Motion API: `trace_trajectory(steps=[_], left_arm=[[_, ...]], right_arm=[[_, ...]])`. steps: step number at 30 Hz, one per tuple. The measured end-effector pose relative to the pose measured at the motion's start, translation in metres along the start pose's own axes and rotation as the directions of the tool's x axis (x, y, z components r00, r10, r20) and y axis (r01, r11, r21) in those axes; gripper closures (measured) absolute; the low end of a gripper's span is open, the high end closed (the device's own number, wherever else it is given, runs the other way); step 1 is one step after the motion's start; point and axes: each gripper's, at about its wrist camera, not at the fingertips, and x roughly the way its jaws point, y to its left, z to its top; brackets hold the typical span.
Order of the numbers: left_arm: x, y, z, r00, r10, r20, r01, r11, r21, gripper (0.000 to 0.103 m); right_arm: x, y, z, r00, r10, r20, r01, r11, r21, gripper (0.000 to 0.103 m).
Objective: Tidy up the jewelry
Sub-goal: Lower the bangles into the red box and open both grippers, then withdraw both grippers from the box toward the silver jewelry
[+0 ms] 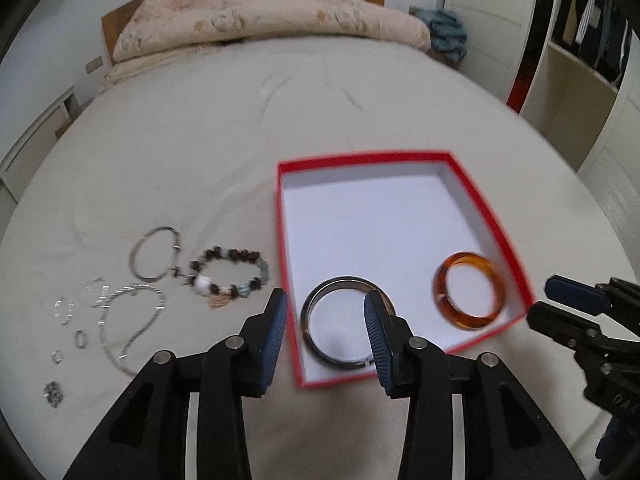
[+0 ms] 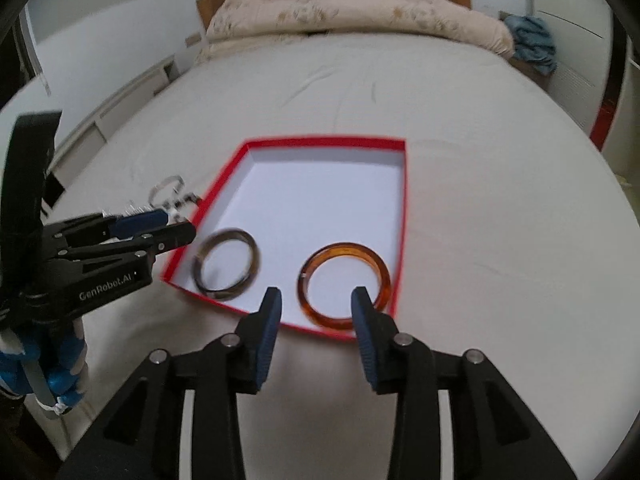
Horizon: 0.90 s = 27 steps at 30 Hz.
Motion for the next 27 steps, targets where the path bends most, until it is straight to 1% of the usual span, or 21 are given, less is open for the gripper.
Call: trace_trajectory(steps=[2, 4, 6, 7, 8, 11, 12, 14, 17, 20, 23, 25, 27], left_arm=[[-0.03, 0.006, -0.004, 0.999, 0.015, 0.035, -0.015, 1.0, 0.011, 0.063], [-0.055, 0.012, -0.008, 0.999, 0.021, 0.046, -0.022, 1.0, 0.012, 0.063], [-0.089, 0.025, -0.015, 0.997, 0.049, 0.064, -0.049, 0.999, 0.006, 0.063], [-0.103, 0.032, -0.019, 0.995, 0.063, 0.081, -0.063, 0.998, 0.003, 0.063], [-0.119, 0.039, -0.024, 0.992, 0.078, 0.099, -0.078, 0.997, 0.001, 0.062], [-0.164, 0.066, -0.04, 0.979, 0.132, 0.154, -0.13, 0.991, -0.019, 0.055], [-0.178, 0.076, -0.047, 0.975, 0.148, 0.166, -0.146, 0.989, -0.03, 0.05], [-0.205, 0.099, -0.062, 0.965, 0.185, 0.188, -0.177, 0.982, -0.059, 0.046], [-0.239, 0.131, -0.088, 0.951, 0.228, 0.211, -0.212, 0.973, -0.096, 0.046], [-0.263, 0.164, -0.114, 0.941, 0.261, 0.217, -0.234, 0.962, -0.144, 0.046], [-0.277, 0.192, -0.14, 0.933, 0.295, 0.207, -0.259, 0.948, -0.186, 0.046], [-0.285, 0.207, -0.155, 0.925, 0.318, 0.21, -0.273, 0.938, -0.215, 0.046], [-0.29, 0.222, -0.17, 0.922, 0.332, 0.201, -0.281, 0.927, -0.247, 0.046]], right_arm=[[-0.029, 0.006, -0.003, 0.999, 0.007, 0.045, -0.009, 1.0, 0.024, 0.068], [-0.059, 0.015, -0.008, 0.995, 0.015, 0.1, -0.019, 0.999, 0.038, 0.068], [-0.086, 0.029, -0.013, 0.988, 0.012, 0.155, -0.019, 0.999, 0.041, 0.062], [-0.1, 0.037, -0.015, 0.983, 0.007, 0.183, -0.015, 0.999, 0.039, 0.056], [-0.119, 0.049, -0.019, 0.975, 0.003, 0.224, -0.011, 0.999, 0.037, 0.052], [-0.161, 0.077, -0.029, 0.953, 0.038, 0.301, -0.048, 0.999, 0.025, 0.047], [-0.171, 0.086, -0.031, 0.949, 0.05, 0.311, -0.058, 0.998, 0.017, 0.046], [-0.187, 0.105, -0.036, 0.942, 0.073, 0.326, -0.074, 0.997, -0.01, 0.038], [-0.209, 0.137, -0.049, 0.933, 0.111, 0.341, -0.099, 0.994, -0.054, 0.031], [-0.219, 0.162, -0.062, 0.93, 0.144, 0.339, -0.125, 0.989, -0.079, 0.029], [-0.224, 0.184, -0.073, 0.927, 0.161, 0.339, -0.134, 0.986, -0.103, 0.029], [-0.223, 0.195, -0.079, 0.931, 0.162, 0.328, -0.132, 0.985, -0.111, 0.029], [-0.218, 0.205, -0.086, 0.939, 0.168, 0.301, -0.138, 0.983, -0.119, 0.029]])
